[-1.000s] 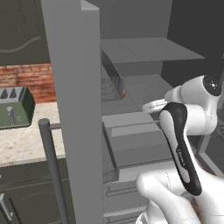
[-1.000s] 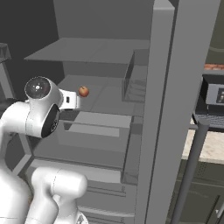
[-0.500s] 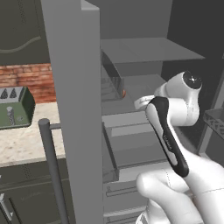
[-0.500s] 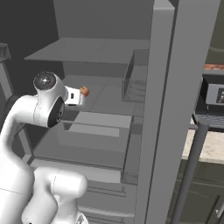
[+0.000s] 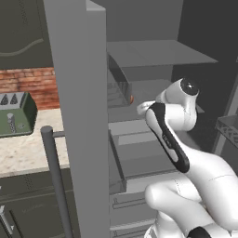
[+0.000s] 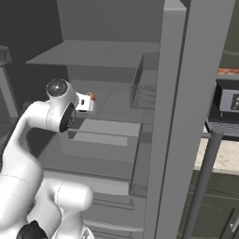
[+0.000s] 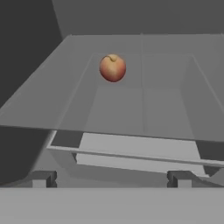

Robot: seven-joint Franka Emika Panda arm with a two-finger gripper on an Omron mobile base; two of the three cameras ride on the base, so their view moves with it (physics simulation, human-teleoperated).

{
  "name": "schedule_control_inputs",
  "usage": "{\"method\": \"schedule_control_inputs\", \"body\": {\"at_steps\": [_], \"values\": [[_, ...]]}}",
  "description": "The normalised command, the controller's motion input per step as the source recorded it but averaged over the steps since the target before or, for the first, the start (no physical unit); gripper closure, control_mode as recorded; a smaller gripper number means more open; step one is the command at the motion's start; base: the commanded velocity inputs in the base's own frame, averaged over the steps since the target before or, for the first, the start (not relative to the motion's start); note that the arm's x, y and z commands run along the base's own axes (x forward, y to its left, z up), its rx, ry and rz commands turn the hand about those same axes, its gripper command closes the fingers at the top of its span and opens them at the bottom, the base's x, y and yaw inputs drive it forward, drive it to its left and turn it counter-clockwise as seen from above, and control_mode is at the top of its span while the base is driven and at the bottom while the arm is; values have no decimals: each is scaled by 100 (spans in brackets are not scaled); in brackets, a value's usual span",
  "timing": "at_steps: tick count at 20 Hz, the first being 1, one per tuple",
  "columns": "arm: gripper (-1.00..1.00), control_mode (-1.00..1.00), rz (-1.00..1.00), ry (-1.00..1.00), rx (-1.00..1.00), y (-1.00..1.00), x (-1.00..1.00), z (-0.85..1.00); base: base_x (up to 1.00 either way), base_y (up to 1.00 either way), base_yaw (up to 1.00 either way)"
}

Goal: Retrieve the banana and peach from the fridge and place them into the bowl on the dining table.

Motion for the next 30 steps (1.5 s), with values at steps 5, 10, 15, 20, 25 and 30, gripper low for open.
{"method": "schedule_control_inputs", "body": {"at_steps": [5,10,15,20,25,30], "values": [[-100,-100,0,0,0,14,48,0,0,0,0],[-100,-100,0,0,0,18,48,-8,0,0,0],[-100,-100,0,0,0,6,40,-18,0,0,0],[-100,-100,0,0,0,0,36,-14,0,0,0],[-100,-100,0,0,0,0,40,-12,0,0,0],[-100,-100,0,0,0,0,43,-7,0,0,0]]}}
